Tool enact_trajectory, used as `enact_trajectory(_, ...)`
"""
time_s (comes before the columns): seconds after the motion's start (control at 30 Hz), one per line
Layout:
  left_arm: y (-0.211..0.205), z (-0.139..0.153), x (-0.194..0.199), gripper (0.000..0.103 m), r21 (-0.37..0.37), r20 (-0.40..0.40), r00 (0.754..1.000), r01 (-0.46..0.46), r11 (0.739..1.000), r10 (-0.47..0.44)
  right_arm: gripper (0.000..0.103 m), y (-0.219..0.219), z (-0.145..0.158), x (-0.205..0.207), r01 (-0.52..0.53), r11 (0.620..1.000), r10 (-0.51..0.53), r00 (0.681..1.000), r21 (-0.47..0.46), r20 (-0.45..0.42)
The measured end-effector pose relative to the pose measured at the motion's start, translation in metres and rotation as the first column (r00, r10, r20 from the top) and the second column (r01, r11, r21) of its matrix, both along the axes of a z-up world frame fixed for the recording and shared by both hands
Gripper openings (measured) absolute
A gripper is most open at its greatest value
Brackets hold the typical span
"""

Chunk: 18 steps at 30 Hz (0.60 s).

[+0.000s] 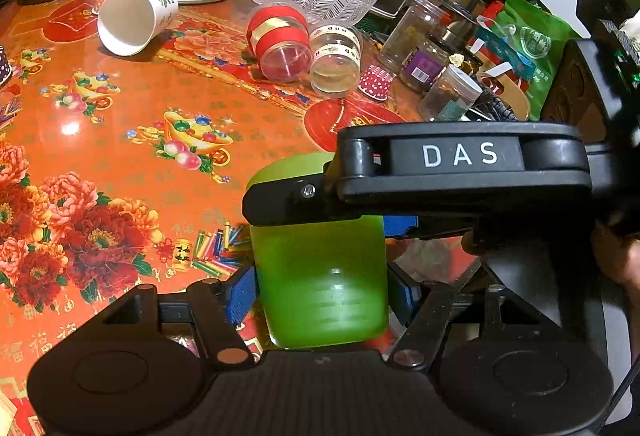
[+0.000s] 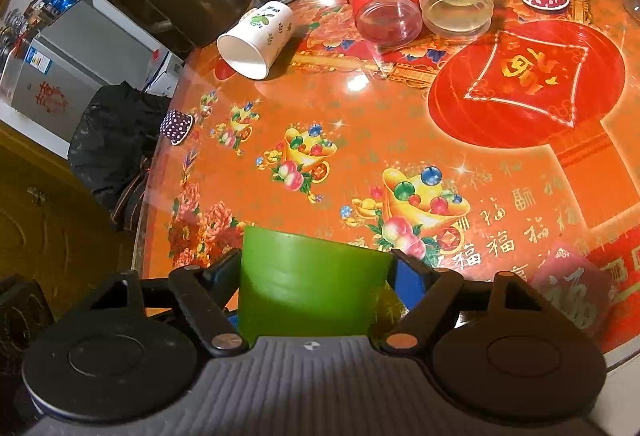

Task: Flip cup upright
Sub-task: 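Grasp the green cup with the right tool while the left tool holds then releases it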

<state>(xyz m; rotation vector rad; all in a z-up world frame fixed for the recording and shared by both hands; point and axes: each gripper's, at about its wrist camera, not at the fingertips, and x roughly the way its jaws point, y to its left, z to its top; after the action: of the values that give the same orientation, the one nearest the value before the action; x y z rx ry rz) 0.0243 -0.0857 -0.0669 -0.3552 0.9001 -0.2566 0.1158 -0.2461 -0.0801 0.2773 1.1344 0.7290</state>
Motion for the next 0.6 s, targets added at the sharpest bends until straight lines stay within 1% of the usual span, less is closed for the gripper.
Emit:
enact_trajectory(0.17, 0.000, 0.000, 0.000, 0.069, 0.002, 0.003, 1.000, 0.006, 1.000, -0.006, 0.077, 0.000, -0.001, 0.001, 0.001, 1.000, -0.001, 1.000, 0.005, -0.006)
enact_trajectory(0.2, 0.001, 0.000, 0.000, 0.071, 0.001, 0.005, 1.000, 0.006, 1.000, -0.006, 0.077, -0.001, -0.001, 0.001, 0.001, 1.000, -0.001, 1.000, 0.008, -0.010)
enact_trajectory(0.27, 0.002, -0.001, -0.001, 0.084, -0.026, 0.009, 1.000, 0.026, 0.999, -0.026, 0.077, -0.001, -0.002, 0.001, 0.000, 1.000, 0.000, 1.000, 0.012, -0.012)
enact_trajectory(0.3, 0.002, -0.002, -0.001, 0.087, -0.042, 0.012, 0.999, 0.032, 0.999, -0.032, 0.077, -0.001, -0.002, 0.002, -0.002, 1.000, 0.003, 1.000, 0.018, -0.019)
enact_trajectory(0.33, 0.002, -0.002, -0.002, 0.096, -0.039, 0.009, 0.999, 0.033, 0.999, -0.033, 0.077, 0.000, -0.002, 0.001, -0.005, 1.000, 0.006, 1.000, 0.021, -0.023)
enact_trajectory(0.37, 0.001, -0.002, -0.004, 0.101, -0.017, 0.008, 0.999, 0.033, 0.999, -0.033, 0.077, 0.000, -0.002, 0.000, -0.003, 1.000, 0.004, 1.000, 0.020, -0.023)
enact_trajectory(0.43, 0.000, -0.002, -0.008, 0.101, 0.017, 0.016, 0.999, 0.037, 0.999, -0.037, 0.077, 0.001, -0.002, 0.000, -0.001, 1.000, 0.001, 1.000, 0.016, -0.021)
enact_trajectory(0.6, 0.015, 0.002, -0.028, 0.101, 0.008, 0.028, 0.999, 0.039, 0.999, -0.039, 0.077, 0.000, -0.002, 0.000, 0.012, 1.000, -0.011, 1.000, 0.023, -0.026)
